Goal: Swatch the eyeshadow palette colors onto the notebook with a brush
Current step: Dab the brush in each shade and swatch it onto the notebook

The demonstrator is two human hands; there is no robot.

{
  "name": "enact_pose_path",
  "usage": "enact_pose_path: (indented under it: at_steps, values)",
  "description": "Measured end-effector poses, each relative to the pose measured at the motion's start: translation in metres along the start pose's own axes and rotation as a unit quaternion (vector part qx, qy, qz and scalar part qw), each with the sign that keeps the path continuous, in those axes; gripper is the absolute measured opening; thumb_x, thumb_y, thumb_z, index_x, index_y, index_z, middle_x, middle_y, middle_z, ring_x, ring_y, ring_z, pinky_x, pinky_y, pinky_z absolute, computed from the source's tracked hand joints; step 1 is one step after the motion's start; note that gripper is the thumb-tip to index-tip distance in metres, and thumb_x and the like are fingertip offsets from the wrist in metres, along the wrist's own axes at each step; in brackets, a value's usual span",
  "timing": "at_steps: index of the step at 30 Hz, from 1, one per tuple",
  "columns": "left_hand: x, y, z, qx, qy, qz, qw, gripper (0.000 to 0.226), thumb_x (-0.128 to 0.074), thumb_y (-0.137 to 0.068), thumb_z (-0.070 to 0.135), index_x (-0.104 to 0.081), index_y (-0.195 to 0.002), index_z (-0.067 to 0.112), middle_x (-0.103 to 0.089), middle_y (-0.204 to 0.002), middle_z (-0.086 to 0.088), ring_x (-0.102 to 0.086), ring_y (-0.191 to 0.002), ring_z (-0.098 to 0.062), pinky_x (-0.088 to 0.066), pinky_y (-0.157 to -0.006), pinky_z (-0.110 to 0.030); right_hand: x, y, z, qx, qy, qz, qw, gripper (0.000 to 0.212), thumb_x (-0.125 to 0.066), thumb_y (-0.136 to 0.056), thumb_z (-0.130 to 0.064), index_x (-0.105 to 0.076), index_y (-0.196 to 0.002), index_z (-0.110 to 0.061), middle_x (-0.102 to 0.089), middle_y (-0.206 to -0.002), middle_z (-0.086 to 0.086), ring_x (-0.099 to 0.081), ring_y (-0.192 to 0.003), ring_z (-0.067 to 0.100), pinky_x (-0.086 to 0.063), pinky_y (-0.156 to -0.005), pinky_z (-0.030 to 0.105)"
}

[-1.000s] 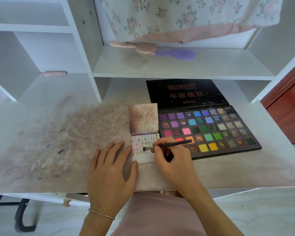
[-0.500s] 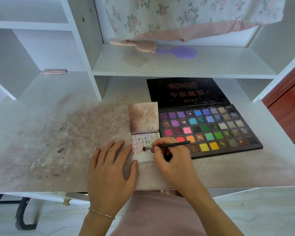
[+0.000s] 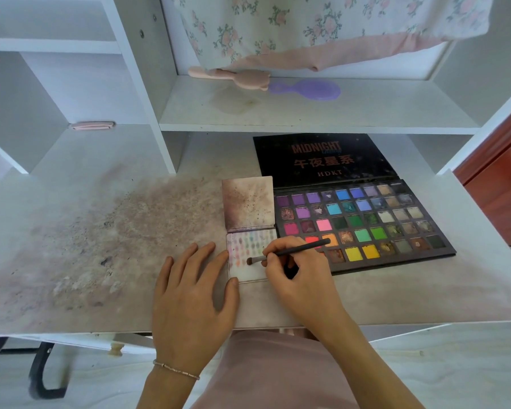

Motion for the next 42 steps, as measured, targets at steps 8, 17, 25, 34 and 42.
enact_pose_path:
  at_steps: [8, 17, 25, 34, 42]
  values:
    - [0.0, -0.001, 0.0, 0.003, 0.001, -0.003, 1.0, 0.045, -0.042, -0.08, 0.041, -0.068, -0.108, 0.016, -0.063, -0.118, -0.006, -0.056, -0.115, -0.028, -0.034, -0.103, -0.049, 0.005, 0.002, -0.001, 0.001, -0.065, 0.026, 0.998, 0.017, -0.05, -0.075, -0.02, -0.051, -0.071, -0.037, -0.06, -0.07, -0.011, -0.06, -0.071, 0.009, -0.049, -0.061, 0.019]
    - [0.002, 0.0, 0.001, 0.004, 0.004, -0.001, 1.0, 0.045, -0.041, -0.08, 0.04, -0.068, -0.108, 0.016, -0.064, -0.118, -0.005, -0.056, -0.115, -0.028, -0.032, -0.103, -0.048, 0.026, 0.01, 0.002, 0.044, -0.12, 0.099, 0.987, 0.019, -0.05, -0.08, -0.013, -0.058, -0.084, -0.029, -0.06, -0.078, -0.014, -0.058, -0.076, -0.002, -0.043, -0.062, 0.006]
    - [0.001, 0.0, 0.001, 0.004, 0.004, 0.009, 1.0, 0.045, -0.04, -0.08, 0.039, -0.068, -0.107, 0.015, -0.064, -0.117, -0.006, -0.057, -0.114, -0.028, -0.033, -0.104, -0.047, 0.071, 0.017, 0.031, 0.002, -0.123, 0.174, 0.977, 0.019, -0.049, -0.08, -0.011, -0.058, -0.081, -0.028, -0.063, -0.075, -0.008, -0.059, -0.071, 0.005, -0.047, -0.063, 0.01]
    - [0.001, 0.0, 0.001, -0.001, 0.001, 0.026, 1.0, 0.046, -0.04, -0.08, 0.039, -0.069, -0.106, 0.013, -0.064, -0.116, -0.008, -0.057, -0.113, -0.031, -0.034, -0.101, -0.049, 0.118, 0.022, 0.064, -0.043, -0.013, 0.237, 0.971, 0.005, -0.046, -0.089, -0.01, -0.05, -0.089, -0.013, -0.056, -0.076, -0.012, -0.057, -0.076, -0.013, -0.043, -0.058, 0.002]
    - [0.001, 0.0, 0.002, 0.001, 0.004, 0.028, 1.0, 0.047, -0.04, -0.08, 0.038, -0.068, -0.108, 0.013, -0.064, -0.117, -0.01, -0.056, -0.114, -0.032, -0.034, -0.102, -0.051, 0.121, 0.022, 0.064, -0.056, 0.017, 0.222, 0.973, 0.008, -0.045, -0.087, -0.011, -0.048, -0.084, -0.018, -0.055, -0.071, -0.01, -0.057, -0.069, -0.007, -0.042, -0.057, 0.002]
Point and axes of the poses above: each hand's wrist, its own y-axis away from the middle knuckle, its own x-axis out of the back of the hand, z = x × y, the point moved 5 cm from there along -y, towards the middle knuckle
